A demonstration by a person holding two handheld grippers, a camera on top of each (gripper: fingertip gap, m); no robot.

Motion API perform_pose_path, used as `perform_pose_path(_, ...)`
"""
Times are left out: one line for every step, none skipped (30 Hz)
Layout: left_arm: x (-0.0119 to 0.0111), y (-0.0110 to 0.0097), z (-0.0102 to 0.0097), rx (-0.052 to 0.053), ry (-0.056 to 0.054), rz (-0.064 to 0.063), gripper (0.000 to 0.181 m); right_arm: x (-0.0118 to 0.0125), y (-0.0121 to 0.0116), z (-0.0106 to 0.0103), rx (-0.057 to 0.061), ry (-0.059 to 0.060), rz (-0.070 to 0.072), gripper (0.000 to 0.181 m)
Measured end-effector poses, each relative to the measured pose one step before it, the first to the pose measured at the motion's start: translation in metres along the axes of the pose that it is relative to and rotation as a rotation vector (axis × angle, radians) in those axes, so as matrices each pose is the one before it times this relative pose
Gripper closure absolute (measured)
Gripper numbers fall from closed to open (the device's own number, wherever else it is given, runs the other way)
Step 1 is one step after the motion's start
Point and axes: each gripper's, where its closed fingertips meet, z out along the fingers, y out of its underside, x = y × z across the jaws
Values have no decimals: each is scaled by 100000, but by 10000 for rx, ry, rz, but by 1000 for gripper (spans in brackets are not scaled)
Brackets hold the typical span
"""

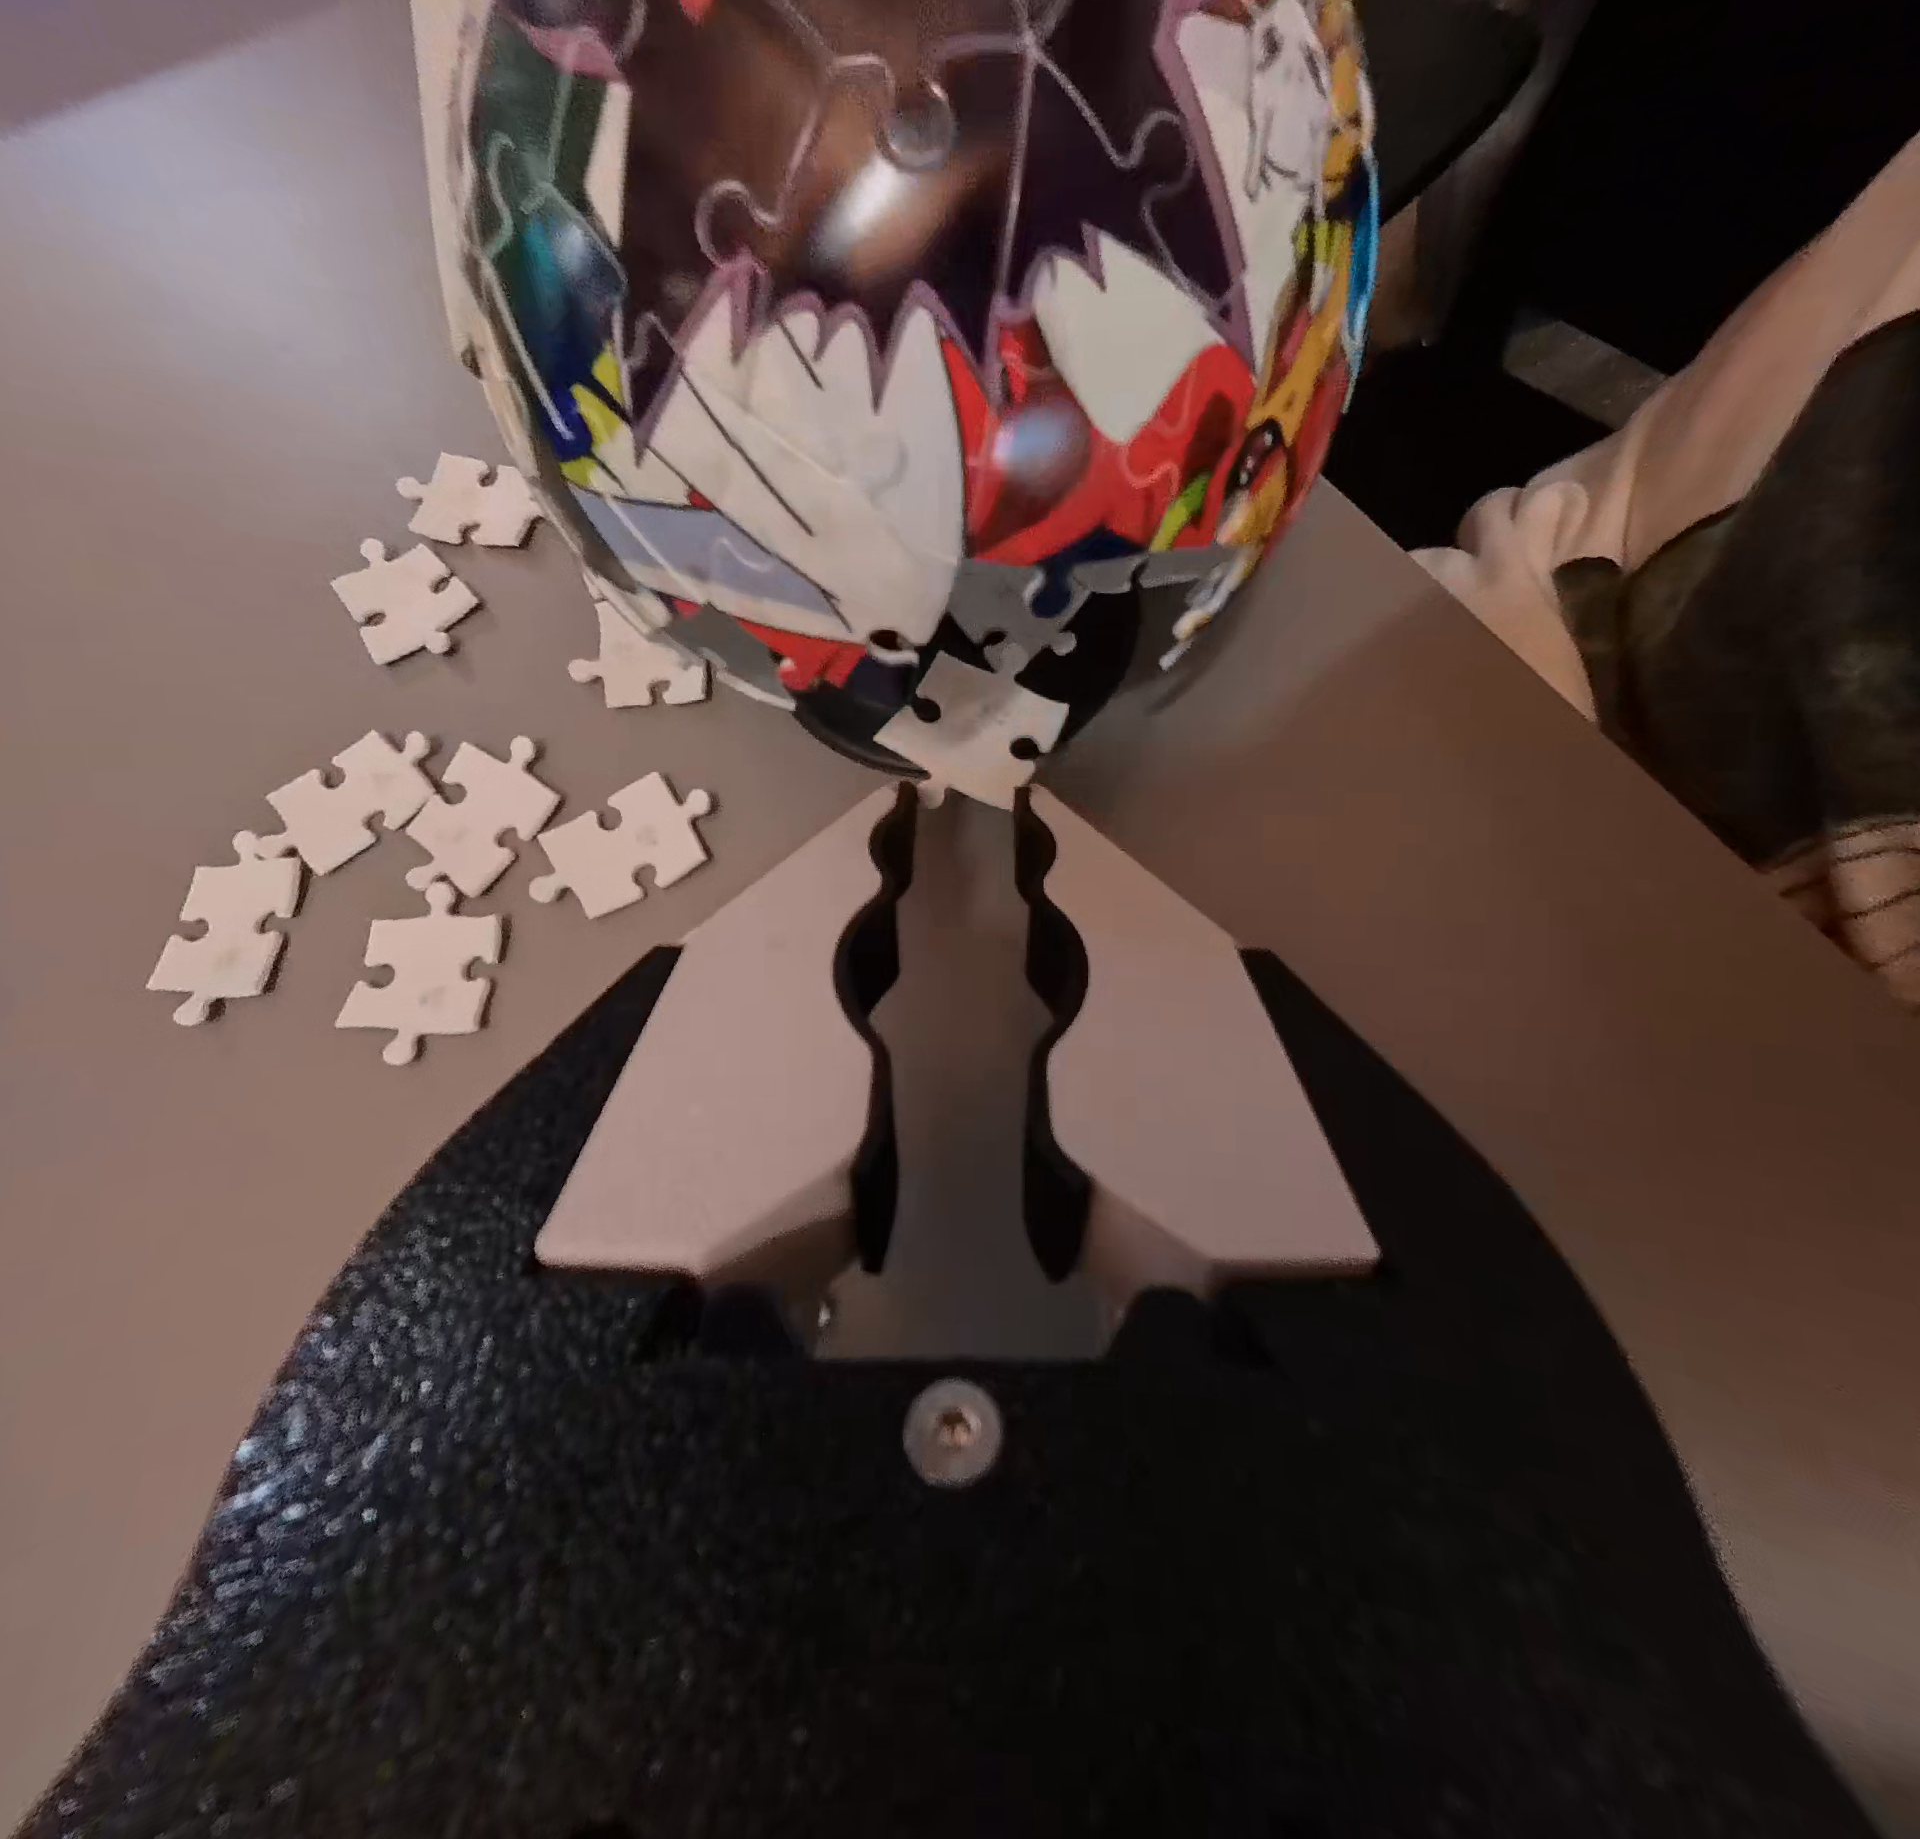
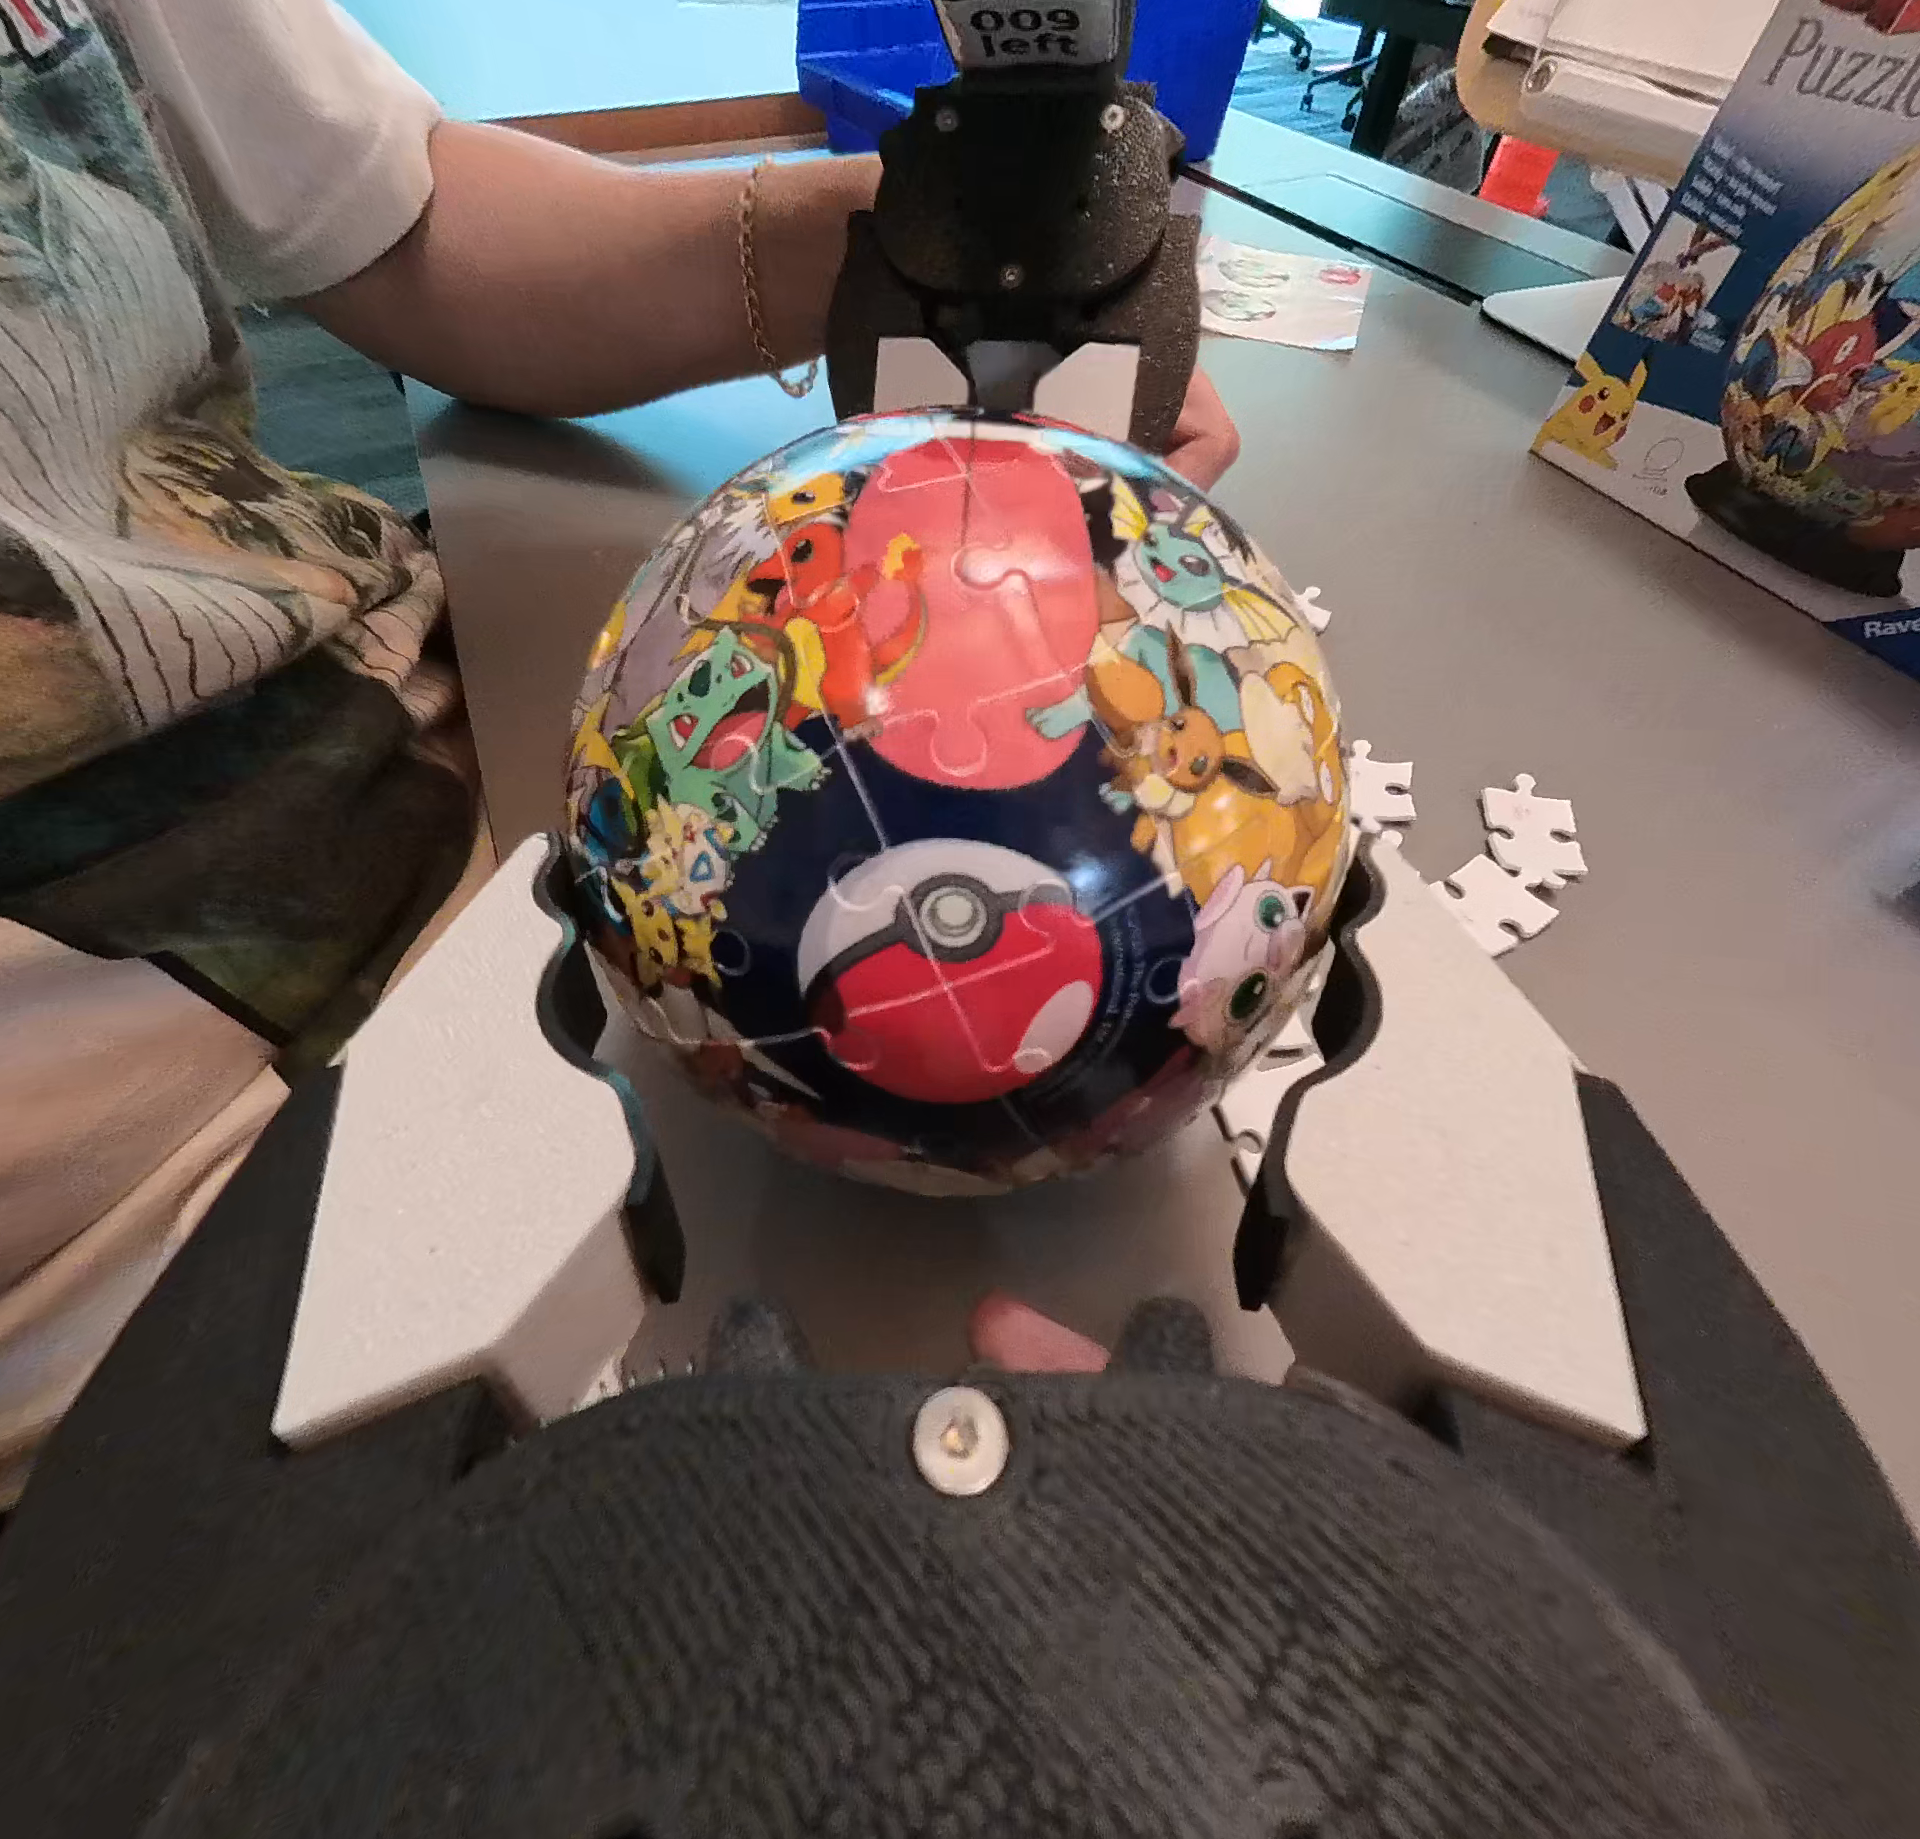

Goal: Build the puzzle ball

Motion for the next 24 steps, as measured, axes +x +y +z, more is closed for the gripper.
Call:
perform_pose_path(-51, -133, 175, 43, 21, -15, 165, -3, 3, -85, 15, 10, -19, 41)
perform_pose_path(-75, -113, 183, 12, 3, 7, 165, 0, 38, -100, 18, 5, 6, 41)
perform_pose_path(-153, -72, 193, -16, -38, 43, 165, 11, 46, -121, 17, 12, 14, 41)
perform_pose_path(20, 12, 204, -67, 83, 56, 165, 27, 19, -113, 38, 12, 1, 41)
perform_pose_path(103, 88, 232, -93, 178, 31, 165, 22, 21, -99, 50, -7, 11, 42)
perform_pose_path(-81, 48, 239, -51, 77, 2, 165, 55, 17, -70, 44, -7, 16, 42)
perform_pose_path(-134, -40, 247, 31, 53, -12, 165, 64, 24, -71, 10, 8, 2, 42)
perform_pose_path(4, -93, 224, 69, 148, -25, 165, 46, 22, -47, -14, 12, -12, 42)
perform_pose_path(-69, -153, 196, 90, 103, -43, 165, 31, 23, -50, -4, -2, 1, 42)
perform_pose_path(-177, -161, 177, 86, 16, -34, 165, 20, 17, -34, 5, -10, 11, 42)
perform_pose_path(-124, -96, 158, 57, 37, -12, 165, 37, 9, -24, 9, -3, 10, 42)
perform_pose_path(-79, -59, 134, 36, 60, -7, 165, 25, 3, -10, 10, 1, -5, 42)
perform_pose_path(-110, -9, 117, 7, 18, -16, 165, 34, -20, 1, 26, 3, 6, 42)
perform_pose_path(-121, 43, 103, -40, 1, -11, 165, 7, 3, 11, 22, -6, 17, 42)
perform_pose_path(-138, 75, 74, -68, -17, 10, 165, 8, -16, 7, 30, 4, 7, 42)
perform_pose_path(-121, 45, 69, -43, -21, 25, 165, 14, -18, 13, 48, 1, 10, 42)
perform_pose_path(-155, -7, 68, -11, -34, 0, 165, 10, -14, 29, 49, -4, 28, 42)
perform_pose_path(-99, -26, 81, 0, -6, -35, 164, 6, -8, 33, 25, -7, 27, 42)
perform_pose_path(-69, 5, 63, -6, 25, -39, 164, 14, -10, 21, 21, 3, 5, 42)
perform_pose_path(-47, 26, 62, 0, 30, -14, 164, 15, -20, 23, 20, 8, 4, 42)
perform_pose_path(-99, 3, 31, 11, -4, -34, 163, 3, 0, 14, 5, 8, 2, 42)
perform_pose_path(0, -12, -5, 2, 51, -53, 165, 4, 1, 17, -5, 9, 3, 42)
perform_pose_path(189, -56, -20, 37, 158, 14, 165, 15, 11, 6, -11, 3, 6, 42)
perform_pose_path(110, -122, -39, 75, 89, 51, 165, 12, 13, -1, -11, -4, 5, 42)
